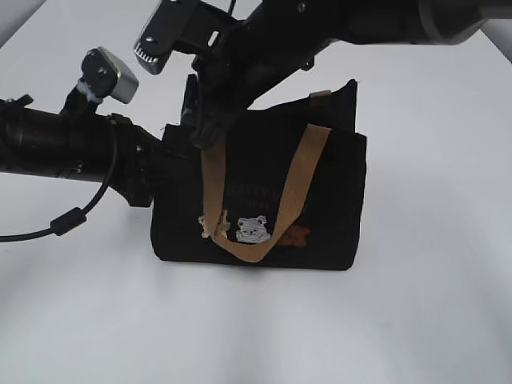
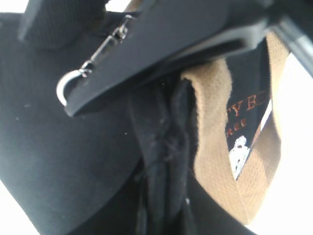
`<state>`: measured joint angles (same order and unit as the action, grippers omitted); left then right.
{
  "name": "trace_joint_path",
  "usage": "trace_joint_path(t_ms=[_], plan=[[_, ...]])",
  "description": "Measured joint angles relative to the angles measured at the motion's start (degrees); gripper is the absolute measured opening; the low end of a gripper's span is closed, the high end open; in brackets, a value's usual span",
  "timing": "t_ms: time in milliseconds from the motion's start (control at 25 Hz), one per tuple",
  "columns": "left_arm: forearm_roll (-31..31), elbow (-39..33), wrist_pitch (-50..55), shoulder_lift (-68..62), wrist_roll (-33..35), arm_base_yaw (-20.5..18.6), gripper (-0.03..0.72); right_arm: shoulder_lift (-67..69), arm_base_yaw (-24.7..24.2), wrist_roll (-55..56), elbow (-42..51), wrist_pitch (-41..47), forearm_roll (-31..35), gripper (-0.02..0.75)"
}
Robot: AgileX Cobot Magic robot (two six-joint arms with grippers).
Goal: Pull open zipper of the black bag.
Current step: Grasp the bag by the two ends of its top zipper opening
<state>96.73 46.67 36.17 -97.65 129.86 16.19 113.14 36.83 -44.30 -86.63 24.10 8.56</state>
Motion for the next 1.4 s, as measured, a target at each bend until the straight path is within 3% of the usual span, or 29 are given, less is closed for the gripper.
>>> trace_joint_path(t_ms=[160,200,280,360,520,680,800,880,1160,1400], plan=[[0.4,0.0,0.1,-0.1,0.0,0.2,0.064,0.3,0.5,8.3,-0.2,0.7,-7.0,0.32],[0.4,0.0,0.1,-0.2,0.0,0.2,0.064,0.3,0.5,8.7,-0.2,1.1,-7.6,0.287],[0.5,0.0,0.3,-0.4,0.0,0.2,0.064,0.4,0.5,8.9,-0.2,2.9,-8.2,0.129],[0.5,0.0,0.6,-0.5,0.0,0.2,0.064,0.4,0.5,9.7,-0.3,5.3,-8.1,0.068],[0.3,0.1,1.6,-0.5,0.0,0.3,0.063,-0.9,0.4,14.0,-0.4,7.1,-6.9,0.068],[0.5,0.1,2.8,-0.5,0.0,0.3,0.063,-5.0,-0.1,13.4,0.4,7.6,2.6,0.068],[0.3,0.1,1.6,-0.5,0.0,0.1,0.063,-8.6,-0.4,10.5,0.5,7.4,8.6,0.003],[0.6,0.1,1.6,-0.4,0.0,0.1,0.063,-10.0,-0.6,9.8,0.6,8.9,10.4,-0.001],[-0.1,0.1,1.7,-0.4,0.0,0.1,0.063,-11.2,-2.3,10.2,0.6,15.7,11.4,-0.001],[0.1,0.1,1.3,-0.4,0.0,0.1,0.063,-11.7,-11.8,20.0,0.6,24.8,2.3,-0.001]])
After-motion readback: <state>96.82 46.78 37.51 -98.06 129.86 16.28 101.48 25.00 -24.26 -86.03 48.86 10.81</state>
